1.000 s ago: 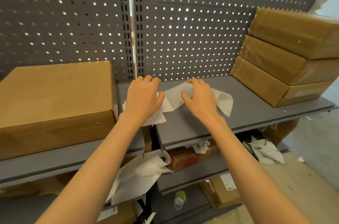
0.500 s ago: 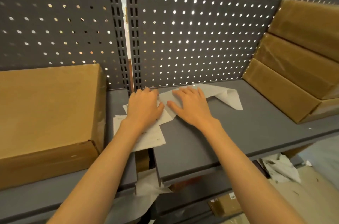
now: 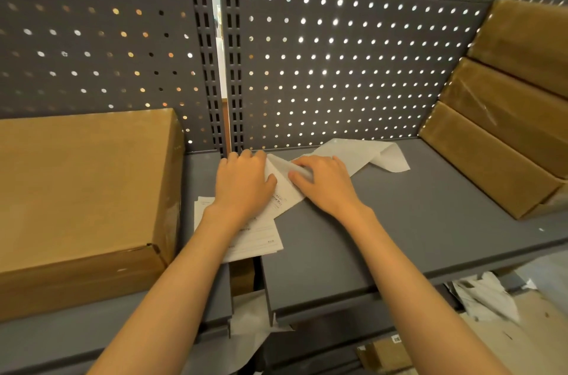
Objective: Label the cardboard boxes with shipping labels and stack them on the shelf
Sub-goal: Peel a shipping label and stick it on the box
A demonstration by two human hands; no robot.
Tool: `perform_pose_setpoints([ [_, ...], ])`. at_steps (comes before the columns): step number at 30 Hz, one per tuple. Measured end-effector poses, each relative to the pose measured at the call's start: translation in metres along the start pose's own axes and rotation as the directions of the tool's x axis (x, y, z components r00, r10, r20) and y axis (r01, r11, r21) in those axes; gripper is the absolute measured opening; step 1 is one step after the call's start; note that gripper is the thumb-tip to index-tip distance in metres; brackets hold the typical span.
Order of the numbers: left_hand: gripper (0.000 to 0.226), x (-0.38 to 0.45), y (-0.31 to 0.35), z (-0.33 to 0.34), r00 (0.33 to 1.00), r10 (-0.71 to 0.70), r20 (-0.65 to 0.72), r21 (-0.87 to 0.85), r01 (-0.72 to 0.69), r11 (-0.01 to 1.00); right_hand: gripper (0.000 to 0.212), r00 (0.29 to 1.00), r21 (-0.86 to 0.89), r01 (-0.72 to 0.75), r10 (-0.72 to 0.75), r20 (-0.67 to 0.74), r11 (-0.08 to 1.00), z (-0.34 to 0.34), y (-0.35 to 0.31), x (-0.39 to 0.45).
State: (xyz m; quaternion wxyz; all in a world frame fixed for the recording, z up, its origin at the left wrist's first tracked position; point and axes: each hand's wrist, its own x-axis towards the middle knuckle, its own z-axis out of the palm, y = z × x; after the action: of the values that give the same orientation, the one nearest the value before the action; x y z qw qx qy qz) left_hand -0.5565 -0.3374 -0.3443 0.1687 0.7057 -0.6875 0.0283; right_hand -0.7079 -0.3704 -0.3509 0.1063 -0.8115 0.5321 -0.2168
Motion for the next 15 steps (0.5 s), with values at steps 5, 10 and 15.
perform_pose_setpoints([
  [5, 0.04, -0.001, 0.003, -0.007, 0.992, -0.05, -0.113, -0.154, 0.032, 0.987, 0.024, 0.998, 0.185, 0.024, -0.011, -0.068, 0.982, -0.015, -0.006, -0.004],
  [10, 0.031, -0.003, 0.005, -0.019, 0.977, -0.129, -0.169, -0.41, 0.049, 0.911, 0.024, 0.997, 0.296, 0.031, -0.006, -0.083, 0.955, -0.03, -0.013, -0.011],
  [15, 0.016, -0.014, 0.006, -0.036, 0.968, -0.184, -0.173, -0.66, 0.025, 0.751, 0.023, 0.994, 0.402, 0.03, 0.016, -0.109, 0.915, -0.047, -0.027, -0.026],
])
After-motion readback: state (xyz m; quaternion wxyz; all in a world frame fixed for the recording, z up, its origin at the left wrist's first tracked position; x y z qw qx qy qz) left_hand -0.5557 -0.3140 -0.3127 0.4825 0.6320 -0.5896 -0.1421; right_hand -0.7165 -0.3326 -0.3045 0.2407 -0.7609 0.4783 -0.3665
